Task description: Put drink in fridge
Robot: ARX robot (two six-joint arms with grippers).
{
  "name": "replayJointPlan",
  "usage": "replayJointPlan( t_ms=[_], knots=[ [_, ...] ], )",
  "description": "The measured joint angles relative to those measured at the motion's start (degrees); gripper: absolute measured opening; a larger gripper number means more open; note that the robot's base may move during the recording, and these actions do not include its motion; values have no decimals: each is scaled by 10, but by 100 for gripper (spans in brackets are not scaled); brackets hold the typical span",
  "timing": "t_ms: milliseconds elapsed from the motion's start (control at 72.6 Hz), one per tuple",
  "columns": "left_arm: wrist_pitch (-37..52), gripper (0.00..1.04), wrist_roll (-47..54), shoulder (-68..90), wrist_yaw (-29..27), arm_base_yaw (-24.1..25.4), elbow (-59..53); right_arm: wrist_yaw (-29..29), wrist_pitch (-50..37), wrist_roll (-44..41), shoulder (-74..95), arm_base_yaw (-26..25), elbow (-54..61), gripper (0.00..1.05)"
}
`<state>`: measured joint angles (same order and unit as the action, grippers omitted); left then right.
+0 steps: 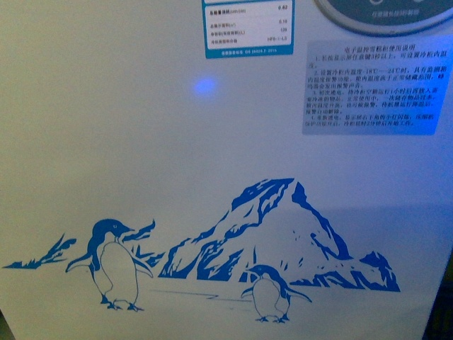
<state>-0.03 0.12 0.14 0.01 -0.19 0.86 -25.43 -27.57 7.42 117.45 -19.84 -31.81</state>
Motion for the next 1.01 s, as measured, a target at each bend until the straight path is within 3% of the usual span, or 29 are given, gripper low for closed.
replayJointPlan(
  t_ms=[331, 1006],
  knots=[
    [0, 97, 0, 0, 0, 0, 0, -17, -43, 27, 325, -3, -182, 97],
    [0, 97, 0, 0, 0, 0, 0, 50, -30, 37, 462, -81, -325, 97]
  ],
)
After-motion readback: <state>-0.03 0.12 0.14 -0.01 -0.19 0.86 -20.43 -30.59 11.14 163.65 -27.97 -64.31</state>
